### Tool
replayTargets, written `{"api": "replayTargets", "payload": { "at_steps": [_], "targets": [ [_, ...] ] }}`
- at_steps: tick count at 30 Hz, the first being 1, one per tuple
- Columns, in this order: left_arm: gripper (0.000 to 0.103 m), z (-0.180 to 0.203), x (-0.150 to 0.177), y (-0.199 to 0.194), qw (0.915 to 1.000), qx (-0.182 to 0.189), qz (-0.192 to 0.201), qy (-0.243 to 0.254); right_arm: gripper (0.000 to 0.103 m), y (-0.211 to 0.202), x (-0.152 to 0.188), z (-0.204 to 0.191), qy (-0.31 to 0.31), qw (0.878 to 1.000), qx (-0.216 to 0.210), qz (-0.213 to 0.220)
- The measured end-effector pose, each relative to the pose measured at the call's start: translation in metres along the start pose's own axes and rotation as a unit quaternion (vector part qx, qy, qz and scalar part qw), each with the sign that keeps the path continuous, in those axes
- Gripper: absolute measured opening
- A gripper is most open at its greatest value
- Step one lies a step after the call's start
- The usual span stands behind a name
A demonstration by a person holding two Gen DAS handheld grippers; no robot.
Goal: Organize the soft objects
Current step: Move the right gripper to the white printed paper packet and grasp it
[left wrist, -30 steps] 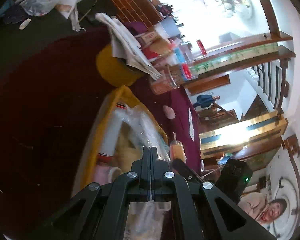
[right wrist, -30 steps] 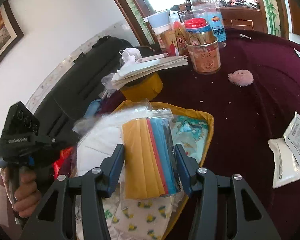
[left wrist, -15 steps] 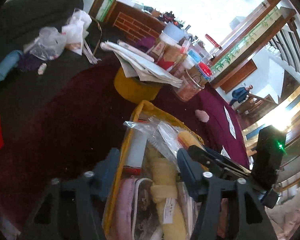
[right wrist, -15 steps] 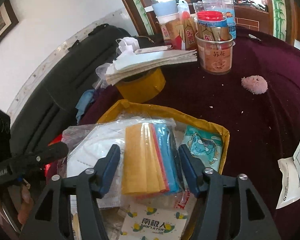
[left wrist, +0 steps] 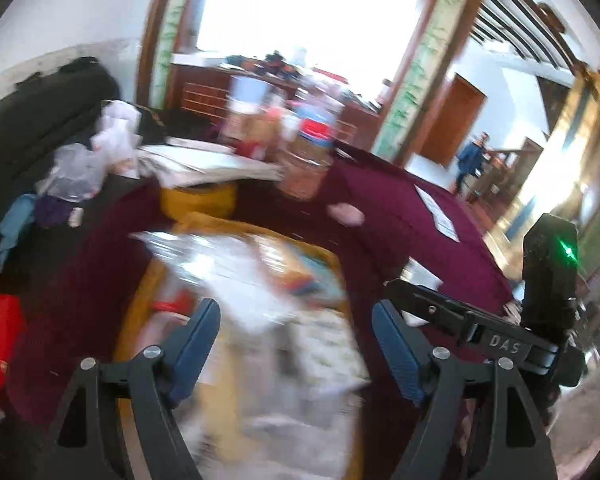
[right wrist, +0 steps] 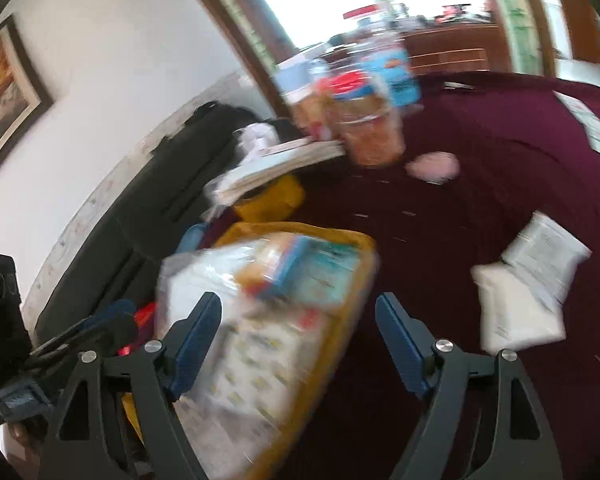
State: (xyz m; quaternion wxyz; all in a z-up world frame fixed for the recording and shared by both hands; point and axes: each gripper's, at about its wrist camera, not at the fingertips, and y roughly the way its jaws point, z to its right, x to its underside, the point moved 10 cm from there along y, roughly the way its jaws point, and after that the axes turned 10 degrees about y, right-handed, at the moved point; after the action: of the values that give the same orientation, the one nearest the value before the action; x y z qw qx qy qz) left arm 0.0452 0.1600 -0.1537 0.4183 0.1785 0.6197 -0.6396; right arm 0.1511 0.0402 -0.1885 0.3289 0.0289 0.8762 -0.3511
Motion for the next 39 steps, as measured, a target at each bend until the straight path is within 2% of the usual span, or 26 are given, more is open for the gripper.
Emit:
{"api": "replayTargets", "payload": {
  "at_steps": [5, 11, 15, 21, 24, 25, 28, 30, 31, 34, 36, 38, 39],
  "targets": [
    [0.082, 0.062, 0.007, 0.009, 0.9985, 0.041, -0.017, 0.032, 0.080, -0.037, 0.000, 0.052, 0.048, 0.998, 0.020, 0.017],
    [0.082, 0.117, 0.020, 0.018, 0.9953, 0.068, -0.040, 0.056, 0.080, -0.054, -0.014, 0.111, 0.121, 0.991, 0.046, 0.024],
    [0.082, 0.134, 0.029, 0.022, 0.9937, 0.066, -0.051, 0.075, 0.079, -0.049, -0.025, 0.143, 0.159, 0.985, 0.057, 0.017],
    [0.082, 0.133, 0.039, 0.028, 0.9932, 0.064, -0.064, 0.073, 0.075, -0.022, -0.054, 0.193, 0.197, 0.973, 0.119, 0.009],
    [0.082, 0.127, 0.041, 0.029, 0.9939, 0.064, -0.064, 0.063, 0.064, 0.002, -0.061, 0.213, 0.209, 0.968, 0.142, -0.006],
    [0.082, 0.125, 0.042, 0.030, 0.9937, 0.067, -0.067, 0.060, 0.056, 0.007, -0.060, 0.219, 0.221, 0.964, 0.149, -0.012],
    [0.082, 0.121, 0.047, 0.034, 0.9919, 0.080, -0.084, 0.051, 0.055, 0.015, -0.065, 0.217, 0.207, 0.964, 0.165, -0.005],
    [0.082, 0.120, 0.046, 0.032, 0.9922, 0.081, -0.079, 0.054, 0.052, 0.024, -0.065, 0.214, 0.196, 0.964, 0.177, -0.005],
    [0.082, 0.120, 0.046, 0.032, 0.9921, 0.082, -0.078, 0.055, 0.048, 0.025, -0.067, 0.213, 0.186, 0.963, 0.195, 0.001],
    [0.082, 0.123, 0.046, 0.033, 0.9908, 0.095, -0.082, 0.051, 0.026, 0.026, -0.068, 0.217, 0.160, 0.955, 0.248, 0.015],
    [0.082, 0.126, 0.046, 0.034, 0.9903, 0.092, -0.087, 0.057, 0.023, 0.026, -0.068, 0.217, 0.151, 0.956, 0.250, 0.016],
    [0.082, 0.132, 0.045, 0.032, 0.9897, 0.093, -0.085, 0.067, 0.014, 0.020, -0.068, 0.220, 0.164, 0.961, 0.223, 0.016],
    [0.082, 0.133, 0.045, 0.032, 0.9897, 0.090, -0.086, 0.070, 0.012, 0.016, -0.068, 0.222, 0.176, 0.963, 0.204, 0.014]
  ]
}}
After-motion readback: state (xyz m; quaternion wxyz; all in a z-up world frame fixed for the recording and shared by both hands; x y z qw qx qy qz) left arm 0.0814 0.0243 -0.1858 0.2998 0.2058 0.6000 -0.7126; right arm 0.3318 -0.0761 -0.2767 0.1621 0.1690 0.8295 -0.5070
